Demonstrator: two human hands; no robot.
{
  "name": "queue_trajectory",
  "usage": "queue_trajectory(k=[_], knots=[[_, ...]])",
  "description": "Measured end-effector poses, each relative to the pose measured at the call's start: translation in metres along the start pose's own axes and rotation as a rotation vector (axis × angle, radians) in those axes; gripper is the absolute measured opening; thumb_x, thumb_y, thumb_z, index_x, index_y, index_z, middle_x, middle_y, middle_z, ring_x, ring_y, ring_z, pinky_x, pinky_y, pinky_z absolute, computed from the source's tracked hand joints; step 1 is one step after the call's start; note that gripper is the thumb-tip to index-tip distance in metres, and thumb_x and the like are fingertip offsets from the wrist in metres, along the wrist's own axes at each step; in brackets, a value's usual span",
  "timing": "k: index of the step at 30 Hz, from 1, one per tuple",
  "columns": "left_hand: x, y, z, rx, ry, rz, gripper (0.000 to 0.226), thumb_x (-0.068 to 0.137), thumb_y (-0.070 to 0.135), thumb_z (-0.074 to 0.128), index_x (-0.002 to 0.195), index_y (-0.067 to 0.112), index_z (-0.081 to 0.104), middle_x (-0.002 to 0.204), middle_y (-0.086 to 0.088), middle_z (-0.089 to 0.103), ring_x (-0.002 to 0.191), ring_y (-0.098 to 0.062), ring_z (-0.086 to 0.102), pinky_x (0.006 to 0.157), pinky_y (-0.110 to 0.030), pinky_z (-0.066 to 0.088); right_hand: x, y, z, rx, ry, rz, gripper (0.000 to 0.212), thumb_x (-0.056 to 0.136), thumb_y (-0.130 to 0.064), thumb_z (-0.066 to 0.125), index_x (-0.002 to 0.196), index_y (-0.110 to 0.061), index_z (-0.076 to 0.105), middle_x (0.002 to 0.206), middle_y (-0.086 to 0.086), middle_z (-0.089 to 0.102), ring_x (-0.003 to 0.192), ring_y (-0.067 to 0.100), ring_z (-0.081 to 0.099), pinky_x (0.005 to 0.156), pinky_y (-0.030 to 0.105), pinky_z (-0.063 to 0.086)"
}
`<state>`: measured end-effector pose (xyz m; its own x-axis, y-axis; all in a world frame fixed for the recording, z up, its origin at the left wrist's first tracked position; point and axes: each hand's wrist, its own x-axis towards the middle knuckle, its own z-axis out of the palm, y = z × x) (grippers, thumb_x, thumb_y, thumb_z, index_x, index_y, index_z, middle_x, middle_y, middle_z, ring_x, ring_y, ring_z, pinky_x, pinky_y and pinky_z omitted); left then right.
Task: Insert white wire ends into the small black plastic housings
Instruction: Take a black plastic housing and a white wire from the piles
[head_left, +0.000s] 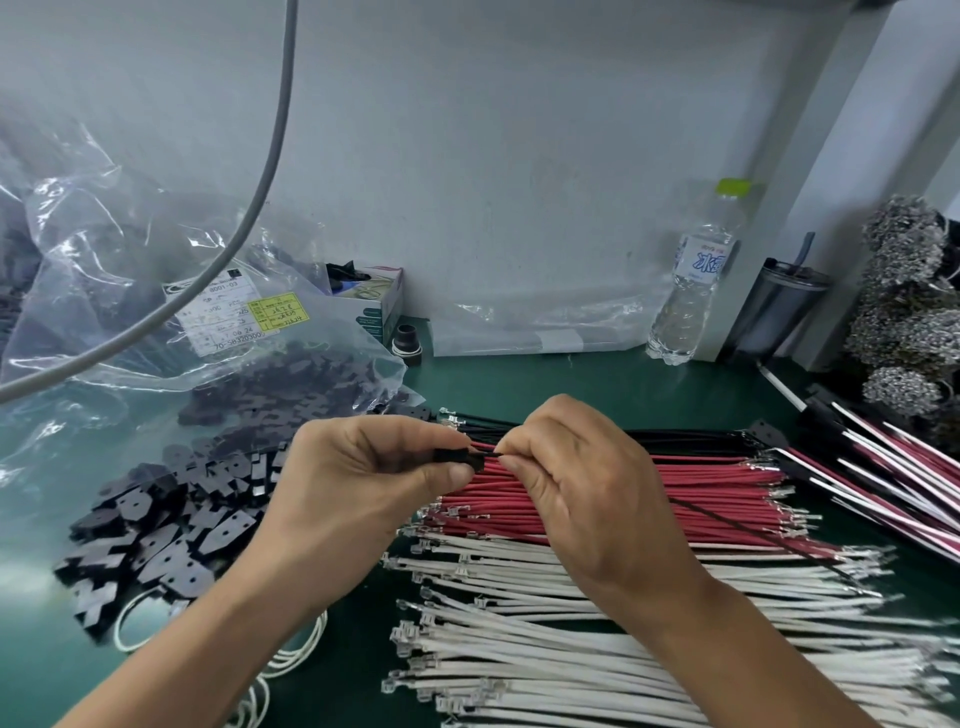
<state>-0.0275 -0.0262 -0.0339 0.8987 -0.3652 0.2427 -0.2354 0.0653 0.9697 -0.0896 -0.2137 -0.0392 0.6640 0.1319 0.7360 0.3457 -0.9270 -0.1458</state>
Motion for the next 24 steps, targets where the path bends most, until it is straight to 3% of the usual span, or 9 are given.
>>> queue_trajectory(k=[5,9,12,16,20,24], knots=[[0.001,-0.003,0.004,0.126,0.014,0.064,0.019,0.073,0.007,0.085,0.088,0.019,0.084,0.082,0.001,0.08,0.077,-0.015,0.077,0.07,-0.018,0.059,0.001,0.0,-0.003,-0.119,0.02,-0.023,0.011,0.098,-0.02,0.065,0.091,-0.013,0.07,0.087,-0.003,0.059,0.075,0.016,0.054,0.061,0.034,0.05],[0.007,-0.007,0.003,0.13,0.176,0.057,0.017,0.078,0.01,0.085,0.087,0.023,0.082,0.079,0.004,0.079,0.071,-0.013,0.075,0.063,-0.019,0.059,0.0,0.002,-0.006,-0.221,0.168,-0.057,0.006,0.096,-0.015,0.07,0.095,-0.011,0.074,0.093,0.002,0.062,0.081,0.02,0.054,0.066,0.033,0.048],[0.011,-0.008,-0.004,-0.031,0.244,-0.035,0.013,0.079,0.009,0.083,0.089,0.018,0.081,0.08,-0.003,0.08,0.073,-0.019,0.077,0.059,-0.02,0.059,-0.005,-0.001,0.006,-0.216,0.013,-0.045,0.011,0.091,-0.005,0.071,0.1,-0.011,0.075,0.093,0.0,0.066,0.082,0.019,0.058,0.063,0.034,0.051],[0.013,-0.009,-0.006,-0.122,0.255,-0.09,0.011,0.078,0.01,0.082,0.086,0.017,0.082,0.081,-0.007,0.08,0.071,-0.018,0.076,0.06,-0.023,0.061,-0.004,0.005,0.019,-0.174,-0.189,0.123,0.028,0.093,-0.011,0.069,0.12,-0.017,0.072,0.106,-0.004,0.069,0.098,0.017,0.062,0.079,0.035,0.056],[0.015,-0.011,-0.009,-0.153,0.238,-0.101,0.018,0.069,0.019,0.083,0.087,0.022,0.082,0.083,-0.009,0.08,0.072,-0.019,0.076,0.062,-0.03,0.063,-0.002,0.009,0.018,-0.125,-0.198,0.199,0.02,0.087,-0.021,0.079,0.107,-0.024,0.076,0.089,-0.013,0.062,0.087,0.01,0.056,0.07,0.027,0.052],[0.015,-0.015,-0.01,-0.17,0.23,-0.11,0.024,0.063,0.024,0.084,0.087,0.021,0.082,0.084,-0.01,0.08,0.073,-0.02,0.076,0.062,-0.03,0.063,-0.001,0.009,0.013,-0.095,-0.161,0.216,0.01,0.083,-0.023,0.082,0.092,-0.025,0.079,0.086,-0.016,0.064,0.082,0.005,0.056,0.065,0.016,0.047]])
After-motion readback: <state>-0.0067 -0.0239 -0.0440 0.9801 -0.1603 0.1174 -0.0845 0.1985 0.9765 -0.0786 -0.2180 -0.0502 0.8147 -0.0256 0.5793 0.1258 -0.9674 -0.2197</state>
